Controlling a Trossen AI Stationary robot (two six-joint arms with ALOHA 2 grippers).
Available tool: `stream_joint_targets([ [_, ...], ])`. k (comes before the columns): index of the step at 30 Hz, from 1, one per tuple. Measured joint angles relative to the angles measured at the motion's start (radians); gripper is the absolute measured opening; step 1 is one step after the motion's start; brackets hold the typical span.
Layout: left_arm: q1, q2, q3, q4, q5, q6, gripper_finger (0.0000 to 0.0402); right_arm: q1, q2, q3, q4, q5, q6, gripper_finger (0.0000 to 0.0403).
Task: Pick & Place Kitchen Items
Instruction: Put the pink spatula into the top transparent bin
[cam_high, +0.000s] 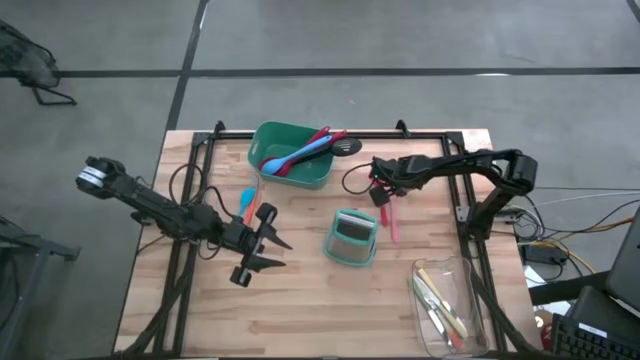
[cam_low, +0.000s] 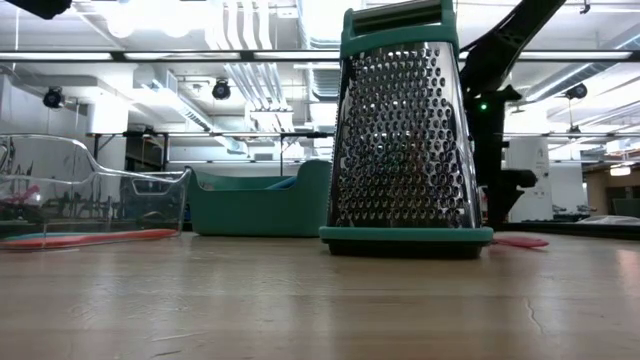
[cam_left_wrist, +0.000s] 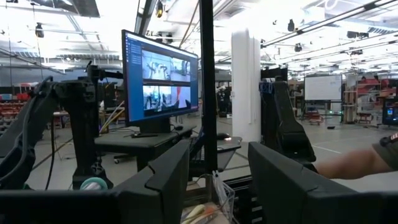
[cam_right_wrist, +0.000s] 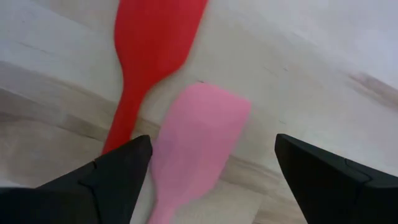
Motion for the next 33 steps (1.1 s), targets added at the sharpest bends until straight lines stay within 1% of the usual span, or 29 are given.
stream_joint_targets([
  [4, 0.000, 0.000, -0.001, -0.002, 0.000, -0.001, 0.0172, -0.001, 0.032, 0.034, -0.005, -0.001, -0.004, 0.0323],
  [7, 0.000, 0.000, -0.001, -0.002, 0.000, -0.004, 0.0172, -0.003, 0.047, 0.047, -0.004, -0.009, -0.004, 0.0297],
  [10, -0.001, 0.000, -0.001, -0.003, 0.000, -0.005, 0.0172, -0.009, 0.056, 0.043, 0.004, -0.045, -0.002, 0.0268],
  [15, -0.006, 0.000, -0.001, -0.005, 0.000, -0.005, 0.0172, -0.013, 0.055, 0.017, 0.020, -0.053, 0.011, 0.0233],
  [18, -0.013, 0.000, -0.001, -0.005, 0.001, -0.005, 0.0172, -0.014, 0.055, 0.013, 0.021, -0.054, 0.012, 0.0225],
  [24, -0.015, -0.001, -0.001, -0.005, 0.003, -0.005, 0.0172, -0.017, 0.055, 0.012, 0.013, -0.056, 0.012, 0.0231],
  [26, -0.016, -0.001, -0.001, -0.005, 0.003, -0.005, 0.0172, -0.019, 0.055, 0.012, 0.011, -0.057, 0.015, 0.0227],
  [29, -0.016, -0.001, -0.001, -0.005, 0.004, -0.005, 0.0172, -0.020, 0.055, 0.012, 0.004, -0.066, 0.023, 0.0203],
  [33, -0.017, -0.001, -0.001, -0.005, 0.005, -0.005, 0.0172, -0.020, 0.055, 0.012, -0.009, -0.067, -0.001, 0.0148],
])
